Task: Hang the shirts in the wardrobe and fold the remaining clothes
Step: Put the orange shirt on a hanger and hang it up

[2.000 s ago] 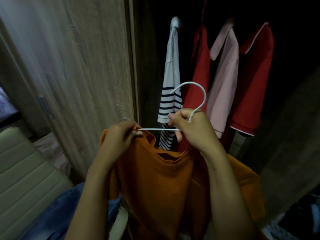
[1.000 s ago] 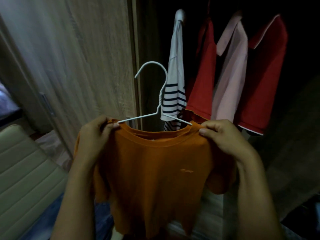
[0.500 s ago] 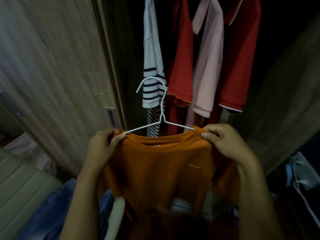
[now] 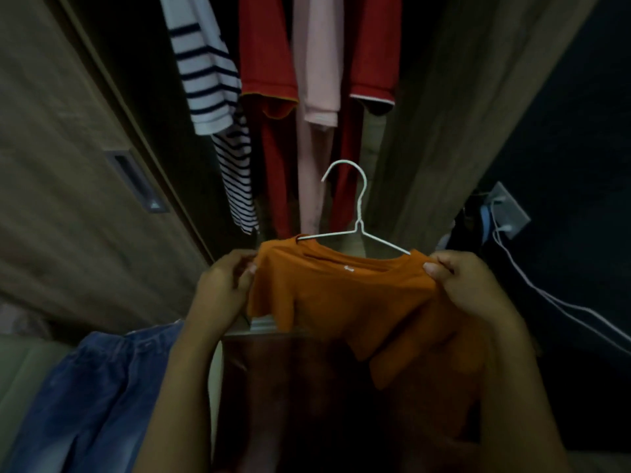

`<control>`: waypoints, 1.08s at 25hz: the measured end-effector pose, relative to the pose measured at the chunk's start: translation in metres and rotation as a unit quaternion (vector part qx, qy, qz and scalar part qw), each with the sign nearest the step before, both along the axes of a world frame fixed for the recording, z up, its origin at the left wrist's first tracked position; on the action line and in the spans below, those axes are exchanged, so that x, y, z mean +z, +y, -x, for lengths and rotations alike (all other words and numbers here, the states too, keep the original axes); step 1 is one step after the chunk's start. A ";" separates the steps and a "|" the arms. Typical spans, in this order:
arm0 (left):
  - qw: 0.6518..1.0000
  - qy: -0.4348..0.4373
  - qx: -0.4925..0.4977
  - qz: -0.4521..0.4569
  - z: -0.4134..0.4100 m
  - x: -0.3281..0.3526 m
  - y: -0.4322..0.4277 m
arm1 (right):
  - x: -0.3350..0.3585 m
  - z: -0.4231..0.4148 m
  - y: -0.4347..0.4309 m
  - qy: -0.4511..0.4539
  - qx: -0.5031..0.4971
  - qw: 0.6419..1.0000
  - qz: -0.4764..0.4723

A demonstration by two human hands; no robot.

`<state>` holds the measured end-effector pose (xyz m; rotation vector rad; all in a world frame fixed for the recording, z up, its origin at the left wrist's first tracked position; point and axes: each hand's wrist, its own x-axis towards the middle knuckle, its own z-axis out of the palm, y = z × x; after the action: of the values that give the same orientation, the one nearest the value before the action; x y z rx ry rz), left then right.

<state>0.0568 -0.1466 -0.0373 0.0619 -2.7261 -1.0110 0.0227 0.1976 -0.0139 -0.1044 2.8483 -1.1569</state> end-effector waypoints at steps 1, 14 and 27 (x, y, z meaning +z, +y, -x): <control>1.000 -0.001 -0.010 -0.004 -0.003 -0.005 0.007 | -0.005 -0.012 0.008 -0.015 -0.025 0.999 -0.015; 0.985 0.071 -0.148 -0.047 0.009 0.034 0.091 | 0.016 -0.079 0.015 -0.086 -0.266 0.959 0.045; 0.949 0.291 -0.112 -0.054 0.122 0.179 0.172 | 0.139 0.018 0.021 0.045 -0.262 0.949 0.169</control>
<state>-0.0650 0.0254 0.1414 -0.4644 -2.1665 -1.0325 0.0043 0.2181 0.1248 0.6363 2.8011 -1.7658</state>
